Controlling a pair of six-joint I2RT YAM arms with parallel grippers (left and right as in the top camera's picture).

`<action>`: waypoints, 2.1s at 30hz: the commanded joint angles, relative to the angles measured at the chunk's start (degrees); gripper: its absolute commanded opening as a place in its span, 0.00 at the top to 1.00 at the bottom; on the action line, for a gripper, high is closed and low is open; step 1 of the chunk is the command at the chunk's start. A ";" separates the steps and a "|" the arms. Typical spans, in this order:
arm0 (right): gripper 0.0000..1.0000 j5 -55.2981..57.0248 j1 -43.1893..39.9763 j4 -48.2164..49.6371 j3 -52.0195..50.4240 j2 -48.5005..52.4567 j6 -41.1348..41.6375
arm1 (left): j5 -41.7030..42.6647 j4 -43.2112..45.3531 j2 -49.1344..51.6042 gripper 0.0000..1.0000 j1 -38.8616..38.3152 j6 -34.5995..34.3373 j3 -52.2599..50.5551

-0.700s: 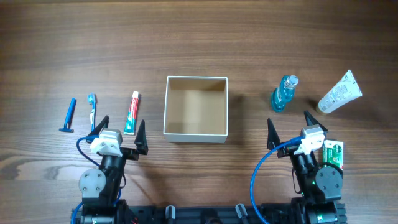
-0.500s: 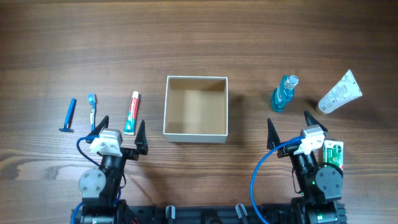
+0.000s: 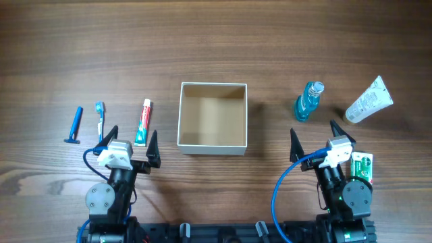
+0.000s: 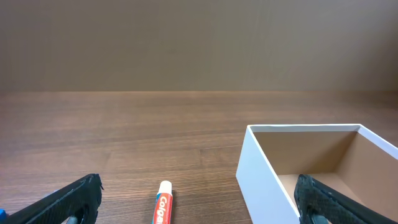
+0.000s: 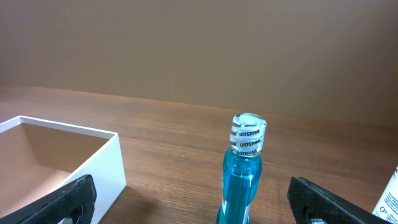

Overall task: Pack container
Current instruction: 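Move the right gripper to the blue mouthwash bottle and grasp it, then lift the mouthwash bottle with the right gripper toward the box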

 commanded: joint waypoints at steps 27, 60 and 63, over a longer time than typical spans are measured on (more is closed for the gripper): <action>0.00 -0.94 0.13 -11.32 9.09 8.28 23.34 | 1.92 -12.85 10.19 0.00 0.11 -15.91 13.90; 0.00 3.78 -5.29 -45.35 67.76 87.93 7.89 | 1.95 -48.19 57.77 0.00 0.11 -12.09 55.98; 0.02 3.82 -5.29 -43.74 67.76 91.21 6.91 | 1.95 -48.19 57.77 0.00 0.11 -12.09 55.98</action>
